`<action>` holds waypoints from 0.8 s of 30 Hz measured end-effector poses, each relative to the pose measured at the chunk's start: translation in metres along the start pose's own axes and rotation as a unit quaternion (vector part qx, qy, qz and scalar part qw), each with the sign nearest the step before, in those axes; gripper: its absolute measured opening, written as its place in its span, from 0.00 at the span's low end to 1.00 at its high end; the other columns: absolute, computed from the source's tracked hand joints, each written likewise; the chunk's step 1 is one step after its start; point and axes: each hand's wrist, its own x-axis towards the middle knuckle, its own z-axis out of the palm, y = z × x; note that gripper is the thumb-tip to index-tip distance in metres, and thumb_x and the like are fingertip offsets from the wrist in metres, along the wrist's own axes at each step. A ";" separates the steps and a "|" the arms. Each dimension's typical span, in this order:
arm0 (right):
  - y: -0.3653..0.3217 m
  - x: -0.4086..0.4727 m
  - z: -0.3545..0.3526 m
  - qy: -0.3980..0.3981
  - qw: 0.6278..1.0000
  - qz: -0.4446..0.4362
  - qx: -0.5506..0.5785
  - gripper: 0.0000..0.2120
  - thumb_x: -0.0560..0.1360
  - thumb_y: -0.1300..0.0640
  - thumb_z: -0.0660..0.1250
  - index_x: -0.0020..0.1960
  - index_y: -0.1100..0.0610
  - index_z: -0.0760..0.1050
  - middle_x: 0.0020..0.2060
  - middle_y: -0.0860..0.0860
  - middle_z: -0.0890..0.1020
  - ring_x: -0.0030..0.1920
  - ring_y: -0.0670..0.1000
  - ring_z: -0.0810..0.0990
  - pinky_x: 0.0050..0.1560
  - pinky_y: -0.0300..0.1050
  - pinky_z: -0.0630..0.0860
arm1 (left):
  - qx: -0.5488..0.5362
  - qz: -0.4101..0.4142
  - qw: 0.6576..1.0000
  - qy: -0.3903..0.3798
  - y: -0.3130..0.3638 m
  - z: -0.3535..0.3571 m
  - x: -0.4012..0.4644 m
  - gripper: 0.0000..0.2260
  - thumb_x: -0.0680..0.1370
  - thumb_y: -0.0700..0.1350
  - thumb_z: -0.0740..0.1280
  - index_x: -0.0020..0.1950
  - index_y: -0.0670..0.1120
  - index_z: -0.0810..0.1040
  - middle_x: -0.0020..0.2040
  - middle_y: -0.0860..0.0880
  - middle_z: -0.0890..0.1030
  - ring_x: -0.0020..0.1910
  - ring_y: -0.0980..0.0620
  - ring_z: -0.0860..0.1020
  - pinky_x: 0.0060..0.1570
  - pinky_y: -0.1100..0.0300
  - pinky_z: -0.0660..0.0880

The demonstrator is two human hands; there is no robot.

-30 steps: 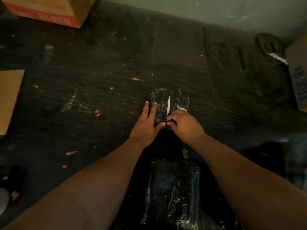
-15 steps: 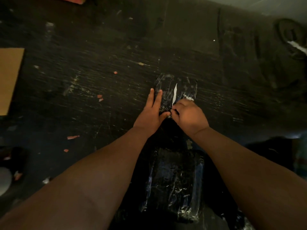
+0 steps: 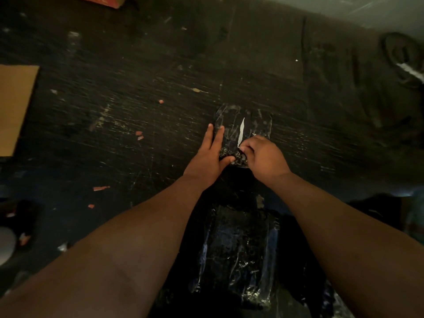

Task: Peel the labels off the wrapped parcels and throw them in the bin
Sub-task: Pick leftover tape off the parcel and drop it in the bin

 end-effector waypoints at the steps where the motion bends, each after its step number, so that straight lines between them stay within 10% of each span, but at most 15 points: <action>1: -0.001 0.001 -0.001 -0.005 1.000 0.003 -0.002 0.09 0.80 0.55 0.61 0.51 0.56 0.79 0.49 0.51 0.80 0.49 0.50 0.77 0.51 0.46 0.75 | 0.000 -0.002 1.000 -0.001 0.000 0.000 0.000 0.39 0.82 0.55 0.66 0.84 0.54 0.44 0.84 0.50 0.38 0.80 0.44 0.59 0.71 0.46 0.69; 24: -0.007 0.039 -0.024 -0.025 0.988 0.122 0.087 0.07 0.81 0.56 0.59 0.54 0.52 0.76 0.45 0.49 0.82 0.42 0.47 0.83 0.45 0.50 0.82 | 0.047 -0.023 0.998 -0.032 0.005 -0.010 0.000 0.39 0.82 0.58 0.65 0.84 0.56 0.42 0.84 0.53 0.38 0.81 0.43 0.58 0.72 0.41 0.69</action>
